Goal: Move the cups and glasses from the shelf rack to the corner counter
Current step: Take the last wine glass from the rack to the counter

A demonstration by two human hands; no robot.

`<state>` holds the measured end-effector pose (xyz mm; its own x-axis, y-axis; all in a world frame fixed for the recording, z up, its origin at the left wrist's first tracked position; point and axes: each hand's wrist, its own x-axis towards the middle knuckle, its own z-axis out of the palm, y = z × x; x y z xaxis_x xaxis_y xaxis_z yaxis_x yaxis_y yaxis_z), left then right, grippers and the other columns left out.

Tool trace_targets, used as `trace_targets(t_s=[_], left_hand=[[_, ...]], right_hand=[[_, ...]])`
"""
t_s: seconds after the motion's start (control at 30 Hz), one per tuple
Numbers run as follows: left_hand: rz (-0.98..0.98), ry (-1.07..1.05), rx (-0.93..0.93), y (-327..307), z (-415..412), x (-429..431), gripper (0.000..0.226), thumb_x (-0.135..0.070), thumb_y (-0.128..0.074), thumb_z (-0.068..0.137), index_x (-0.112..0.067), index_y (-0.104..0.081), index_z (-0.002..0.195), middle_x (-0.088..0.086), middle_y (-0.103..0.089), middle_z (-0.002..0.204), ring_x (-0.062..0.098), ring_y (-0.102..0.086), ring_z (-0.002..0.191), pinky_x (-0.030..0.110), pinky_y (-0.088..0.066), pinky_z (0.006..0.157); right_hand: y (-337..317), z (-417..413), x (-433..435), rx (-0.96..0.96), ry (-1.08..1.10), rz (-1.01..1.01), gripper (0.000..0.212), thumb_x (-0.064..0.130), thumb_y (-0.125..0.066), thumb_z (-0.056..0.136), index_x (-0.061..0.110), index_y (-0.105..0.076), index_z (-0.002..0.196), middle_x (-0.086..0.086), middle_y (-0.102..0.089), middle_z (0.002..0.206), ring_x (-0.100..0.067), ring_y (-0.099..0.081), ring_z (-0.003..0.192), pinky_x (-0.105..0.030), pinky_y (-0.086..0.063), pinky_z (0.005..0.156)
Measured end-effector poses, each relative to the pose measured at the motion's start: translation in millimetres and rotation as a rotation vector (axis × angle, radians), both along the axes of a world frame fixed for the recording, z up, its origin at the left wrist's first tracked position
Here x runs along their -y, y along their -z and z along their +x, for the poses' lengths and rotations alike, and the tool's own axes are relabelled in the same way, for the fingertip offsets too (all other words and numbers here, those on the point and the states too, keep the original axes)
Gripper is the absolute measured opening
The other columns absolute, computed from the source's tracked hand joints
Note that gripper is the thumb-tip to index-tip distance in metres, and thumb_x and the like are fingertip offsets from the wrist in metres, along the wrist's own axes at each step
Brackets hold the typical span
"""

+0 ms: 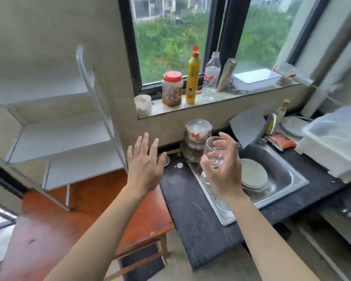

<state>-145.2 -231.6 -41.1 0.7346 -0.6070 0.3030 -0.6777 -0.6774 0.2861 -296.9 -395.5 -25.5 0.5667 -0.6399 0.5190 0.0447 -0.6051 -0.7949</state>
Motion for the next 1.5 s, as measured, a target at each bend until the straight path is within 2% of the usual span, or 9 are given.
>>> trace_targets(t_s=[0.13, 0.27, 0.3, 0.43, 0.63, 0.83, 0.97, 1.3, 1.5], left_hand=[[-0.038, 0.141, 0.087, -28.2, -74.5, 88.7, 0.060, -0.047, -0.034, 0.098, -0.010, -0.047, 0.145, 0.021, -0.033, 0.158, 0.040, -0.029, 0.145, 0.062, -0.025, 0.113], [-0.056, 0.270, 0.112, -36.5, -187.5, 177.8, 0.069, -0.049, -0.030, 0.096, -0.004, -0.044, 0.147, 0.022, -0.037, 0.155, 0.040, -0.033, 0.144, 0.061, -0.026, 0.113], [-0.063, 0.302, 0.104, -39.4, -219.6, 201.5, 0.070, -0.049, -0.030, 0.097, -0.004, -0.041, 0.148, 0.021, -0.035, 0.156, 0.040, -0.031, 0.144, 0.060, -0.025, 0.113], [-0.098, 0.482, 0.111, -45.2, -333.2, 283.9, 0.065, -0.047, -0.036, 0.101, -0.006, -0.037, 0.151, 0.020, -0.030, 0.160, 0.039, -0.026, 0.147, 0.061, -0.023, 0.114], [-0.092, 0.734, 0.123, -43.4, -478.3, 380.7, 0.070, -0.053, -0.027, 0.099, -0.009, -0.034, 0.153, 0.018, -0.028, 0.161, 0.037, -0.024, 0.148, 0.057, -0.020, 0.117], [-0.091, 0.944, 0.092, -18.8, -587.8, 482.6, 0.066, -0.052, -0.028, 0.101, -0.013, -0.030, 0.155, 0.016, -0.023, 0.163, 0.035, -0.019, 0.150, 0.058, -0.020, 0.118], [-0.103, 1.091, 0.076, -9.9, -667.3, 572.2, 0.068, -0.056, -0.024, 0.101, -0.015, -0.026, 0.156, 0.013, -0.020, 0.164, 0.033, -0.016, 0.151, 0.057, -0.017, 0.120], [-0.103, 1.556, 0.019, -31.3, -894.8, 754.7, 0.065, -0.051, -0.029, 0.102, -0.011, -0.033, 0.153, 0.018, -0.025, 0.162, 0.037, -0.022, 0.149, 0.060, -0.021, 0.116], [-0.057, 1.762, 0.076, -18.7, -997.8, 801.4, 0.065, -0.051, -0.030, 0.102, -0.010, -0.034, 0.152, 0.019, -0.026, 0.161, 0.039, -0.024, 0.148, 0.061, -0.024, 0.116]], right_hand=[[-12.8, -98.1, 62.3, 0.055, 0.164, -0.041, 0.064, 0.033, -0.064, 0.077, 0.023, -0.043, 0.137, 0.018, -0.055, 0.113, 0.008, -0.065, 0.086, -0.007, -0.048, 0.072], [-5.8, -232.5, 121.8, 0.038, 0.329, -0.047, 0.070, 0.039, -0.067, 0.078, 0.026, -0.039, 0.141, 0.014, -0.055, 0.120, -0.017, -0.069, 0.098, -0.044, -0.058, 0.083], [-5.7, -271.3, 137.0, 0.028, 0.376, -0.046, 0.072, 0.043, -0.067, 0.079, 0.028, -0.037, 0.142, 0.013, -0.055, 0.123, -0.019, -0.069, 0.098, -0.047, -0.058, 0.081], [-12.4, -405.4, 188.8, 0.024, 0.564, -0.083, 0.073, 0.047, -0.063, 0.081, 0.031, -0.033, 0.145, 0.017, -0.053, 0.117, 0.004, -0.066, 0.088, -0.020, -0.053, 0.073], [-11.3, -558.4, 252.8, 0.043, 0.801, -0.057, 0.073, 0.040, -0.063, 0.078, 0.021, -0.039, 0.144, 0.009, -0.057, 0.118, 0.008, -0.064, 0.092, -0.001, -0.041, 0.073], [8.7, -661.3, 308.0, -0.007, 1.014, -0.027, 0.074, 0.042, -0.062, 0.077, 0.022, -0.040, 0.145, 0.007, -0.058, 0.122, -0.010, -0.065, 0.100, -0.007, -0.043, 0.079], [11.7, -729.6, 356.3, -0.092, 1.147, -0.050, 0.076, 0.041, -0.065, 0.076, 0.024, -0.040, 0.145, 0.010, -0.057, 0.122, -0.015, -0.067, 0.099, -0.029, -0.055, 0.077], [-26.2, -906.8, 451.3, -0.206, 1.568, -0.061, 0.070, 0.041, -0.067, 0.079, 0.033, -0.037, 0.142, 0.020, -0.054, 0.123, -0.003, -0.067, 0.093, -0.044, -0.059, 0.078], [-9.5, -994.6, 469.3, -0.160, 1.777, -0.050, 0.071, 0.049, -0.063, 0.080, 0.027, -0.039, 0.143, 0.025, -0.049, 0.122, 0.003, -0.061, 0.089, -0.019, -0.046, 0.071]])
